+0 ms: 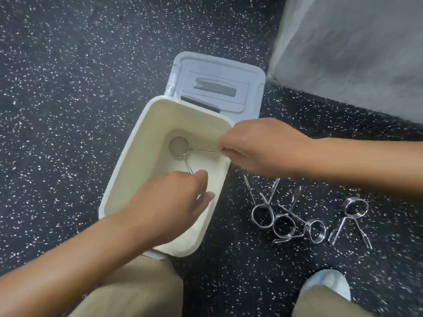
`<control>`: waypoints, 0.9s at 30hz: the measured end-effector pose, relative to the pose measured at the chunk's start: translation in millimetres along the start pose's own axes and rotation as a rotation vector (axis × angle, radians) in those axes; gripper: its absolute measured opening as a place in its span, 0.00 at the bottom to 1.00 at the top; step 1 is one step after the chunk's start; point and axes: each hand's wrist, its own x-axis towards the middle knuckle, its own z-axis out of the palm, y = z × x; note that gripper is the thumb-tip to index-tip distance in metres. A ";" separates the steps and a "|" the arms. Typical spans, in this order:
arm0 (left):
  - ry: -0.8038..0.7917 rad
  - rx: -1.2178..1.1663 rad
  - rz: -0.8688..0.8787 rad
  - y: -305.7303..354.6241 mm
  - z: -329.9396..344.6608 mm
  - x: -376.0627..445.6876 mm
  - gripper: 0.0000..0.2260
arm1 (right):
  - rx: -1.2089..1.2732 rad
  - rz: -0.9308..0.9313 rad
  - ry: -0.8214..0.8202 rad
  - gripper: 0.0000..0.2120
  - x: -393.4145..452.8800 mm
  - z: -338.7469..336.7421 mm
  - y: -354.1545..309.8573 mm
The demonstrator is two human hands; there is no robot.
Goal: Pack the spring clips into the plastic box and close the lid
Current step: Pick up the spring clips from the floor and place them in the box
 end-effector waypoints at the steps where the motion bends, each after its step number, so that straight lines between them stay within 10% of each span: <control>1: -0.001 0.000 0.016 4.4 -2.8 3.3 0.14 | 0.022 0.026 -0.001 0.13 -14.8 -4.7 3.4; 13: -0.164 0.191 0.321 90.0 11.8 50.4 0.13 | 0.438 0.715 0.186 0.07 -194.4 68.5 36.1; 27: -0.139 0.097 -0.027 112.1 132.1 97.0 0.07 | 0.785 1.180 0.099 0.07 -230.6 176.0 7.7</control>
